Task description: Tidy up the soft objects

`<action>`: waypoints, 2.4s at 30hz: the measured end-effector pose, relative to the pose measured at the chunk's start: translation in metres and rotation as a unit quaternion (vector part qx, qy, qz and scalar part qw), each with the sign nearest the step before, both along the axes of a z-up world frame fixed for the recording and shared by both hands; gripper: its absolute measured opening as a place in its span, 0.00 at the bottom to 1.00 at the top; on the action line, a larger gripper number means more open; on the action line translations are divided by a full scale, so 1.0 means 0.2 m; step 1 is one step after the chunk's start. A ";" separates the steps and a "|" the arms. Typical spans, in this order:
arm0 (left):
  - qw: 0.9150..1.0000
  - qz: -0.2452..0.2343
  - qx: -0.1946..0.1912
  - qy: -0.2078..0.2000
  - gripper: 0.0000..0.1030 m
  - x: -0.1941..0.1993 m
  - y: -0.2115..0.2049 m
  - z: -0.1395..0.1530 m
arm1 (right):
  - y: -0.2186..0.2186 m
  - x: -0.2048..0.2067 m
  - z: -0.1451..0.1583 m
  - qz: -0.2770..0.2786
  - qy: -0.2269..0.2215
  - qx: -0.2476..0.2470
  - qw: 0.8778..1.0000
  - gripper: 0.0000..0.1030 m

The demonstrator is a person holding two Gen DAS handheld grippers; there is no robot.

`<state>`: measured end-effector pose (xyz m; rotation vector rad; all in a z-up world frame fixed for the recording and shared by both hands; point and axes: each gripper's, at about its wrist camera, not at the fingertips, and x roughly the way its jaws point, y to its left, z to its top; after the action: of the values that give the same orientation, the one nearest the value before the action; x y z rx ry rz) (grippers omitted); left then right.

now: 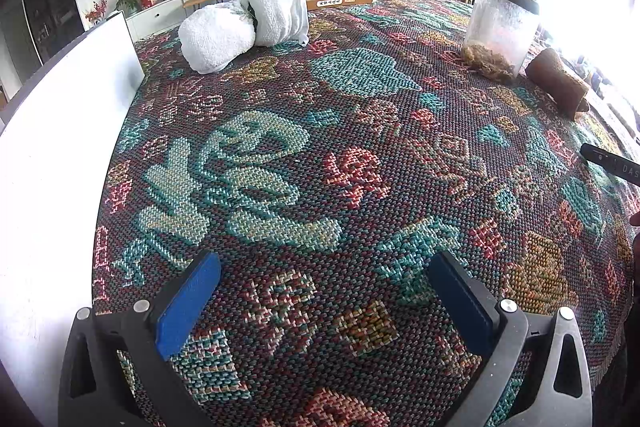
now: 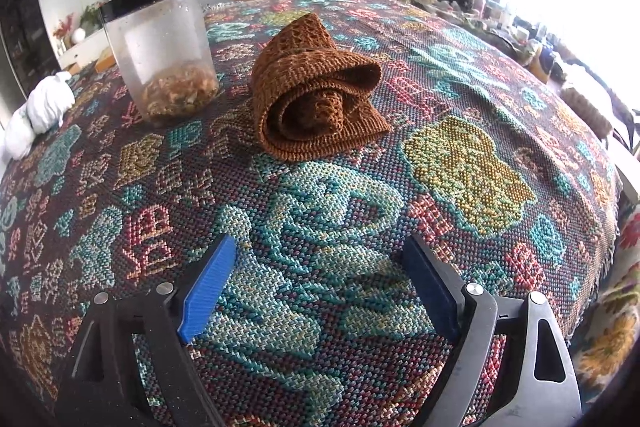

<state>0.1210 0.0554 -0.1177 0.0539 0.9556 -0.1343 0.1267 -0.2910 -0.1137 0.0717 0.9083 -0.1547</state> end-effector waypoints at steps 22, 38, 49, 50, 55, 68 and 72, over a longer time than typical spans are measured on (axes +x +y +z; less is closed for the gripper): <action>0.993 -0.050 0.097 0.050 1.00 0.97 0.12 0.42 | 0.00 0.00 0.00 0.000 0.000 0.000 1.000 0.85; 0.990 -0.029 0.123 0.068 0.73 1.33 0.24 0.08 | -0.13 0.04 0.18 0.001 -0.003 0.092 0.996 0.87; 0.996 -0.012 -0.012 0.084 0.45 1.08 0.32 0.26 | -0.15 0.76 0.16 0.096 0.119 0.002 0.988 0.65; 0.996 -0.016 -0.029 0.084 0.45 1.04 0.31 0.30 | -0.18 0.76 0.18 0.085 0.121 0.019 0.989 0.63; 0.992 -0.037 -0.099 0.067 0.45 0.77 0.31 0.54 | -0.24 0.66 0.45 0.043 0.056 0.025 0.997 0.59; 0.993 0.110 -0.048 0.010 0.48 -0.06 1.23 0.91 | 1.28 0.04 1.04 0.345 0.009 0.179 0.921 0.61; 0.986 0.161 -0.041 0.018 0.65 -0.30 1.46 0.82 | 1.80 -0.17 1.01 0.428 0.050 0.225 0.874 0.62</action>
<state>0.0609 0.3465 0.0464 -0.1794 0.9812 0.1254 0.0932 0.0692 0.0885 0.0876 0.9911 0.8961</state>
